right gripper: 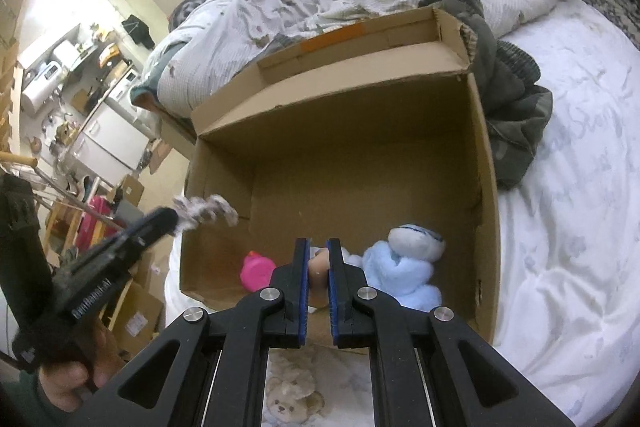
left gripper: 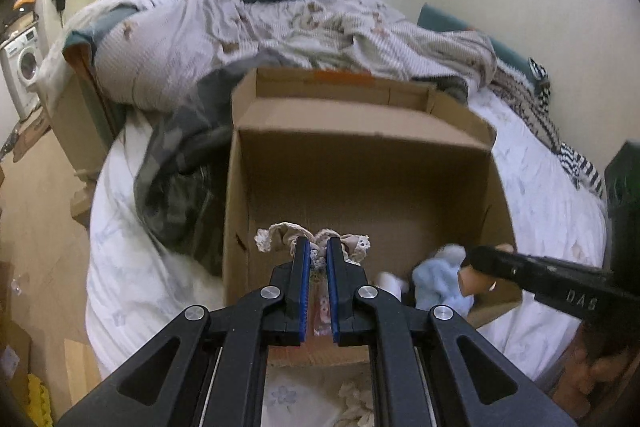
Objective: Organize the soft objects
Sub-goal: 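Carry the grey lace scrunchie into the box and open the left tool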
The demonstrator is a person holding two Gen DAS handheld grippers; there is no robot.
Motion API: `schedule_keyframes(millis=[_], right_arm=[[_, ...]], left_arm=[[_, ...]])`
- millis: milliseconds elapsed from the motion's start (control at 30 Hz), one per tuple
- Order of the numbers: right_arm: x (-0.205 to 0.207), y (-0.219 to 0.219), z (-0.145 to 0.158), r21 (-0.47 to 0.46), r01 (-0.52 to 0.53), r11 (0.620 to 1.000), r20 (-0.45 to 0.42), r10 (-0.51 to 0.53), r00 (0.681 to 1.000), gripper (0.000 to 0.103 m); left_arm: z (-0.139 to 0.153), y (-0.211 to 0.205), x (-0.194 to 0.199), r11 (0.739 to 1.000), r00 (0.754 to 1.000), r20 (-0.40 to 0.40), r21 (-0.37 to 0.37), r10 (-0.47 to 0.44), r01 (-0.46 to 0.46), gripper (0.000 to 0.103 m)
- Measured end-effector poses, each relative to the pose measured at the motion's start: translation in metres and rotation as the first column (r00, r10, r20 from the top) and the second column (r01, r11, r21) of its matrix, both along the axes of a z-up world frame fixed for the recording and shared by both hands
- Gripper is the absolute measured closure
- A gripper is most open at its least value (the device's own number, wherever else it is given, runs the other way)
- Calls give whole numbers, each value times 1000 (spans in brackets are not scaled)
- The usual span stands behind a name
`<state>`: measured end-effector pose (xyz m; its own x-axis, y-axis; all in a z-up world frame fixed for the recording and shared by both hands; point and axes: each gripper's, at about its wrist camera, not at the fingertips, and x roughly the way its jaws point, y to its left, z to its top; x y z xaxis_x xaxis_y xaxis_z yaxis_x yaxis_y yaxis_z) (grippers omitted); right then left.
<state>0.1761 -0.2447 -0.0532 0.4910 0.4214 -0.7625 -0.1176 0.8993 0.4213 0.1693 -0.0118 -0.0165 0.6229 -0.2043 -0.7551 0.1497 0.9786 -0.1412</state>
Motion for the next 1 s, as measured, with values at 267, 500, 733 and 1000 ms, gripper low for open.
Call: schedule_keyframes(millis=[267,500,733,1000], right_arm=[[7,-1,-13,-24,8,1000,-31,-9,999,93],[12,-4,-25,-28,23,999,-63,-24,998,93],[17,5,-29,-41,-2,999,-76,-1,997,93],[20,6,-30,-60,-11,998,-80,7,997,93]], left_arm=[[-18,-7,1,999,1000,-15,31,-6,6,95],[-27,-13,3,998,999,-43,55,-14,16,95],[-36,-15,4,998,996,-88,59,-16,21,93],[-38,-17,2,999,994,-107,45,-21,26,73]])
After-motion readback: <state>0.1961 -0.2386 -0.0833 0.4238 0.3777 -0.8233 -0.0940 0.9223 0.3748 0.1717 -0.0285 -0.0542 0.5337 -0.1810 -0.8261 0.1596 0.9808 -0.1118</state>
